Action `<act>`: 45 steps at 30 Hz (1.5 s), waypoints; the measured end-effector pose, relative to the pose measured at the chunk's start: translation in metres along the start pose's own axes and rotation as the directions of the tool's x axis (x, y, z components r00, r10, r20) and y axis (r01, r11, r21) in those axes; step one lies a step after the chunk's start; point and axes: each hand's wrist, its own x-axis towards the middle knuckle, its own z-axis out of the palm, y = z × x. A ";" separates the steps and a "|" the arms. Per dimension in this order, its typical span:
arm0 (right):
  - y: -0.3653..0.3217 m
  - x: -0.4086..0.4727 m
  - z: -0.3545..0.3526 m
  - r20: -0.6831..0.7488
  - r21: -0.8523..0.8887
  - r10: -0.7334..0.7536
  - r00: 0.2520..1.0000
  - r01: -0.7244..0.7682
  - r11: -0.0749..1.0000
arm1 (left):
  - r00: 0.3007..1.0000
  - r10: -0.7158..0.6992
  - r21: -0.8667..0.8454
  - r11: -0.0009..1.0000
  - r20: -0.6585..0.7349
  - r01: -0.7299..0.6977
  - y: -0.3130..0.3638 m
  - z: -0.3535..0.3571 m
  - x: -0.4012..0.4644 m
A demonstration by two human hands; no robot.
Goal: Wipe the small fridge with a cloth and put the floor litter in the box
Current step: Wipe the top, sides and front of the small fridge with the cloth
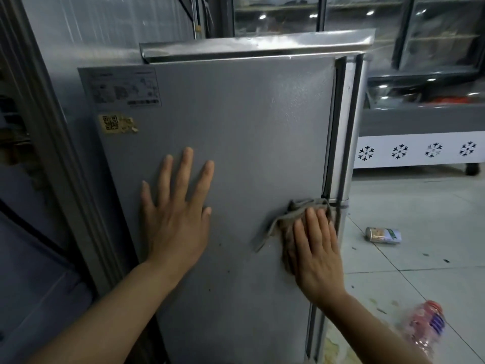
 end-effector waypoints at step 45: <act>-0.130 0.156 -0.015 -0.069 0.057 -0.218 0.973 0.222 0.973 | 0.994 -0.097 -0.223 0.969 0.052 0.106 -0.109 -0.007 -0.048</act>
